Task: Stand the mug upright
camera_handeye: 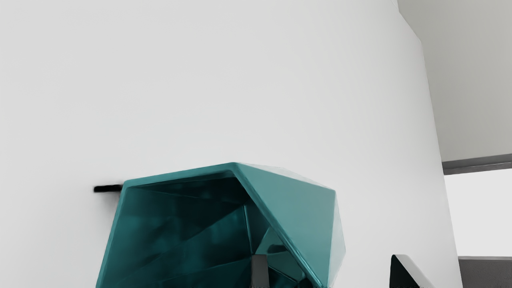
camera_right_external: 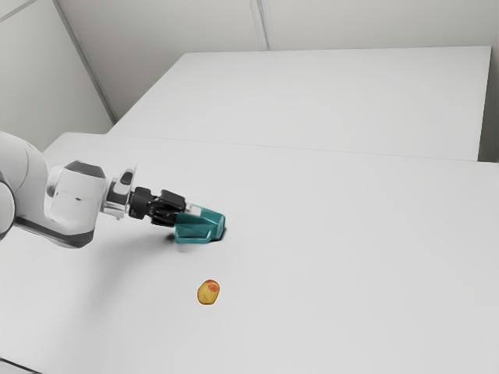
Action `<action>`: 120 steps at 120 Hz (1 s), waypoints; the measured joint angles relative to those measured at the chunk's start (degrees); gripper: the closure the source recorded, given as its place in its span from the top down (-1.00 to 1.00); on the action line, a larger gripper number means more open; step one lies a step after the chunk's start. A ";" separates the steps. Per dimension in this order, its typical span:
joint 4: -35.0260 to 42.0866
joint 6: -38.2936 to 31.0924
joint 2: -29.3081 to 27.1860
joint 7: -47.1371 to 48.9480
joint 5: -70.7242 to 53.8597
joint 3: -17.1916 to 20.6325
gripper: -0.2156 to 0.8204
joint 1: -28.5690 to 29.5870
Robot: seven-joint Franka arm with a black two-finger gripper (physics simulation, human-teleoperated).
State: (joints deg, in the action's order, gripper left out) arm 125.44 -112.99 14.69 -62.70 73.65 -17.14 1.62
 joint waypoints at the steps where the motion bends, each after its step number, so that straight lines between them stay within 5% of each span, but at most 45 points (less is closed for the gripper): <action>1: 0.00 0.00 -0.01 0.00 0.00 0.00 -0.14 0.01; 21: 0.00 0.00 -0.11 0.10 -0.02 0.00 -0.59 0.04; 41: -0.01 -0.18 -0.36 0.17 -0.23 0.00 -0.78 -0.06; 88: -0.42 -0.35 -4.86 0.64 -2.32 0.01 -0.92 -1.59; 120: -5.22 -0.62 -9.44 6.41 -22.04 1.82 -0.92 -1.79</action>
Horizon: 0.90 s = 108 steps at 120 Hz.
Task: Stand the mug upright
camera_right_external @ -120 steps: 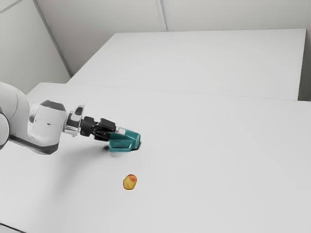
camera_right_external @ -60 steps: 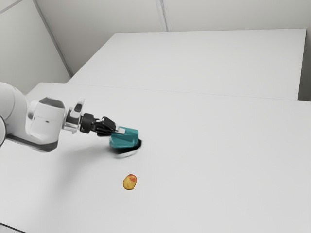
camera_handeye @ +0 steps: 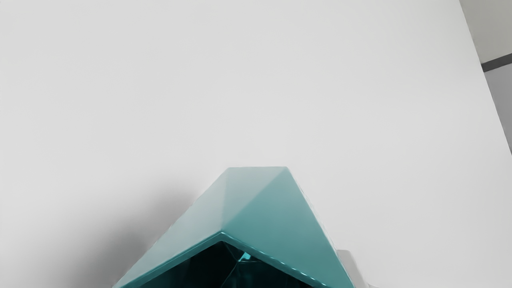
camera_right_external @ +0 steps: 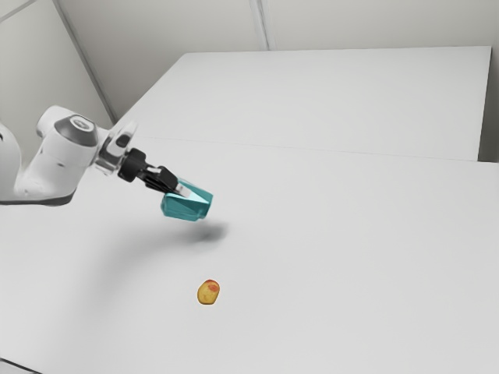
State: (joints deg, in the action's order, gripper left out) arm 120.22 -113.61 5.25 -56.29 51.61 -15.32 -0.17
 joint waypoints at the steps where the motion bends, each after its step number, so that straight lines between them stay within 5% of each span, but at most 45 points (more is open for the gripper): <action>1: -0.03 -0.02 -0.18 0.27 -0.70 0.16 -0.92 0.03; 51: -2.23 -0.57 -6.41 19.22 -34.73 9.83 -0.90 -0.46; 108: 6.34 -4.05 -13.78 39.03 -51.35 16.27 -0.90 0.97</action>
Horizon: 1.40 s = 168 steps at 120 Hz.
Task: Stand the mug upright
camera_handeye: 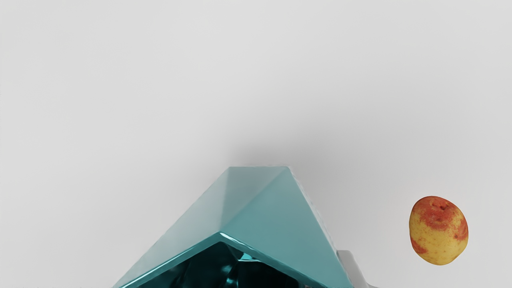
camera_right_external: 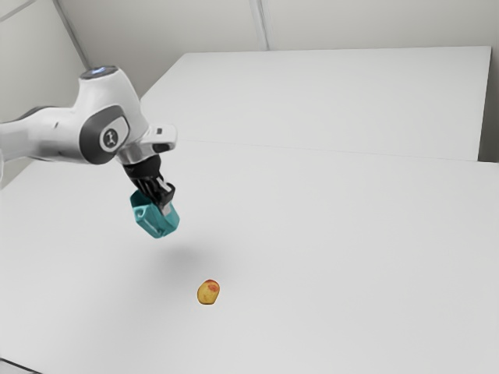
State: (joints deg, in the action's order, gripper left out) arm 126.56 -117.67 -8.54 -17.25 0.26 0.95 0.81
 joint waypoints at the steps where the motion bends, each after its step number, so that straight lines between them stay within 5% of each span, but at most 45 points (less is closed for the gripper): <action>1: 0.14 -0.15 -0.04 0.29 -0.17 0.06 -0.90 -0.01; 58: 5.51 -10.12 0.92 12.04 -4.54 0.85 -0.89 -0.04; 168: 5.06 -11.84 7.45 19.89 -5.09 0.98 -0.89 -0.41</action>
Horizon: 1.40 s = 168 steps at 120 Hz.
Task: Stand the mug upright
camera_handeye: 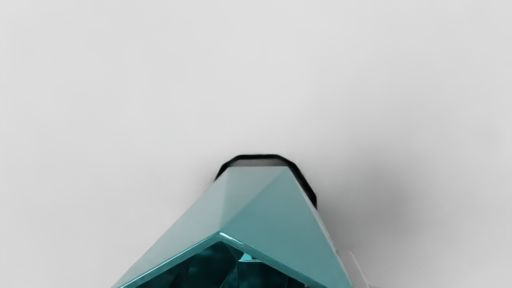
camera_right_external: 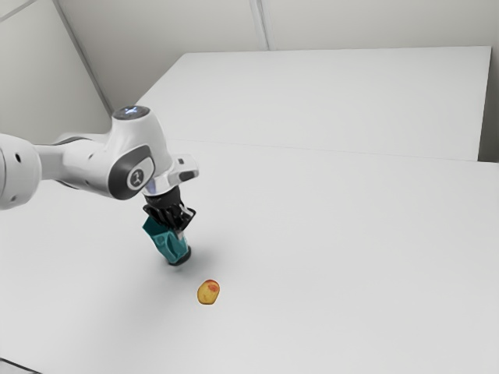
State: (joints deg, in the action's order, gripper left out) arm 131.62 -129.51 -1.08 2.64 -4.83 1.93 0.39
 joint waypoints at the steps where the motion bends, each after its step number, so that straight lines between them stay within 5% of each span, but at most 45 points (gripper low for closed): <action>1: 0.00 0.00 0.03 0.04 -0.03 0.00 -0.89 -0.01; 60: 0.18 -0.01 0.56 1.75 -0.29 -0.01 -0.89 -0.39; 108: 0.13 0.04 -0.76 2.19 0.43 0.00 -0.62 -0.46; 139: 0.14 0.19 -2.51 2.32 0.58 0.00 0.11 -0.43; 168: -0.24 1.28 -5.71 2.35 0.61 0.01 0.41 -1.16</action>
State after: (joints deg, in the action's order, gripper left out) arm 131.38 -128.23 -6.80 4.98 -4.22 1.93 -0.77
